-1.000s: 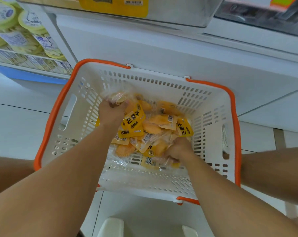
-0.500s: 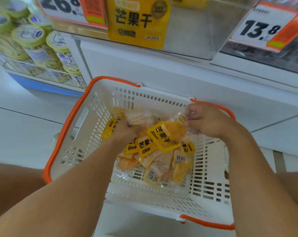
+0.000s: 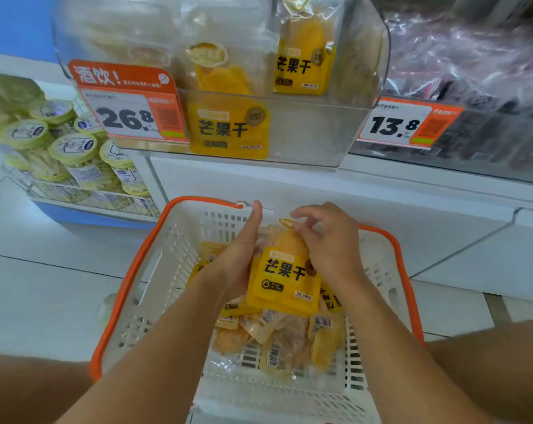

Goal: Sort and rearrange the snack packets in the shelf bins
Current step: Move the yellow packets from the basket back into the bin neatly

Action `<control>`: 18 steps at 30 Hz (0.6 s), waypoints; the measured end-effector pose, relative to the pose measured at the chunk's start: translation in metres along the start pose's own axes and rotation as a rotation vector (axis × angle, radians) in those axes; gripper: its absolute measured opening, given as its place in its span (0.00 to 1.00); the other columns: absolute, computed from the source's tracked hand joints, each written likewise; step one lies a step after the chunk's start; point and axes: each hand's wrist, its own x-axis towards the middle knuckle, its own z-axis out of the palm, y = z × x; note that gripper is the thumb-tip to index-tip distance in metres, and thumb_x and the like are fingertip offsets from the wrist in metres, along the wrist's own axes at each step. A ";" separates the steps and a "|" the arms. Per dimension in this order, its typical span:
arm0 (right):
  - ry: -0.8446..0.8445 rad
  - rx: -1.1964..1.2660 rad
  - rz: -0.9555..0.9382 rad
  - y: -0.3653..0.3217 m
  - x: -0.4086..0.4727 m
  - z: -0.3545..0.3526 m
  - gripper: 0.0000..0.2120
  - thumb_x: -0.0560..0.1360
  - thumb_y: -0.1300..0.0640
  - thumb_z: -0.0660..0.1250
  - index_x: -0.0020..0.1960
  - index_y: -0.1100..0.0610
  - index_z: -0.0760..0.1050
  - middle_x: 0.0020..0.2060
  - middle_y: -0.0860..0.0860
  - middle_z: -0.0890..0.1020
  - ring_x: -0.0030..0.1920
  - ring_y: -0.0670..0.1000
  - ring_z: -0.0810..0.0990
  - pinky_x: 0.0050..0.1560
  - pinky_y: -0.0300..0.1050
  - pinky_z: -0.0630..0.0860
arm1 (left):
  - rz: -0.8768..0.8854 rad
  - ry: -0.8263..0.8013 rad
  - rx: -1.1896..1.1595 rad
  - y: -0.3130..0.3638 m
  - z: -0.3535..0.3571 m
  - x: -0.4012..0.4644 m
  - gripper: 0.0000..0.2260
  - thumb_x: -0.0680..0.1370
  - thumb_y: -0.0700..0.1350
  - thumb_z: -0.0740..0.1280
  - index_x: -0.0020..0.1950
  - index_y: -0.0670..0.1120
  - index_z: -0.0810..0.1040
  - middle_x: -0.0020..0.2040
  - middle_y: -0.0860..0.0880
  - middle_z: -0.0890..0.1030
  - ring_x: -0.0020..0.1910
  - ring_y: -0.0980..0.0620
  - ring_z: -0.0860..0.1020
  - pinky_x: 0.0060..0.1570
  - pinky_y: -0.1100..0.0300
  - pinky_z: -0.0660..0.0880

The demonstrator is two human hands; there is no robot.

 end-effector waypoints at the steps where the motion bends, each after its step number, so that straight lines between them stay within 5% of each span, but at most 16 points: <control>1: 0.056 0.054 0.009 -0.002 -0.003 0.001 0.07 0.74 0.61 0.74 0.49 0.51 0.85 0.42 0.46 0.80 0.46 0.41 0.78 0.50 0.34 0.73 | 0.025 -0.019 0.056 0.002 0.006 -0.003 0.26 0.74 0.64 0.70 0.61 0.45 0.80 0.52 0.41 0.85 0.51 0.40 0.84 0.52 0.43 0.81; 3: 0.146 0.165 0.083 -0.008 -0.005 -0.001 0.11 0.73 0.58 0.76 0.54 0.49 0.83 0.49 0.46 0.80 0.51 0.41 0.78 0.52 0.34 0.74 | 0.071 0.062 0.184 0.005 0.012 -0.008 0.30 0.66 0.47 0.82 0.64 0.46 0.74 0.55 0.44 0.84 0.52 0.41 0.84 0.52 0.41 0.81; 5: 0.144 0.266 0.247 -0.015 -0.006 -0.009 0.22 0.73 0.51 0.76 0.65 0.46 0.75 0.61 0.44 0.74 0.59 0.42 0.75 0.58 0.35 0.73 | 0.126 0.071 0.255 0.011 0.017 -0.013 0.37 0.62 0.42 0.84 0.67 0.43 0.72 0.58 0.40 0.83 0.53 0.39 0.83 0.53 0.40 0.80; 7: -0.029 0.411 0.447 -0.030 -0.007 -0.031 0.36 0.67 0.44 0.79 0.71 0.42 0.68 0.67 0.45 0.70 0.64 0.47 0.74 0.63 0.48 0.75 | 0.201 -0.009 0.274 0.026 0.025 -0.024 0.34 0.65 0.39 0.82 0.67 0.39 0.72 0.57 0.38 0.83 0.54 0.37 0.83 0.56 0.36 0.78; 9: -0.230 0.641 0.522 -0.049 -0.010 -0.063 0.45 0.57 0.49 0.85 0.70 0.42 0.69 0.64 0.50 0.76 0.60 0.53 0.80 0.58 0.54 0.80 | 0.305 -0.099 0.385 0.050 0.039 -0.042 0.30 0.68 0.34 0.78 0.67 0.41 0.72 0.59 0.40 0.82 0.58 0.40 0.81 0.60 0.38 0.76; 11: -0.329 0.673 0.386 -0.070 -0.008 -0.104 0.46 0.52 0.60 0.86 0.67 0.45 0.73 0.56 0.54 0.83 0.53 0.56 0.85 0.48 0.49 0.82 | 0.400 -0.199 0.527 0.080 0.054 -0.061 0.29 0.70 0.29 0.75 0.68 0.44 0.71 0.59 0.45 0.83 0.58 0.46 0.81 0.58 0.46 0.78; 14: -0.381 0.571 0.121 -0.117 0.011 -0.165 0.42 0.50 0.67 0.86 0.61 0.48 0.79 0.51 0.55 0.86 0.48 0.58 0.86 0.46 0.50 0.83 | 0.587 -0.240 0.758 0.139 0.083 -0.095 0.24 0.70 0.28 0.75 0.62 0.43 0.72 0.40 0.62 0.83 0.39 0.64 0.80 0.40 0.68 0.76; 18: -0.203 0.039 -0.275 -0.182 0.049 -0.220 0.33 0.50 0.50 0.86 0.52 0.44 0.80 0.48 0.44 0.85 0.47 0.45 0.84 0.47 0.35 0.79 | 1.022 -0.052 1.063 0.204 0.110 -0.120 0.25 0.66 0.39 0.81 0.55 0.53 0.73 0.45 0.56 0.80 0.47 0.62 0.79 0.47 0.62 0.77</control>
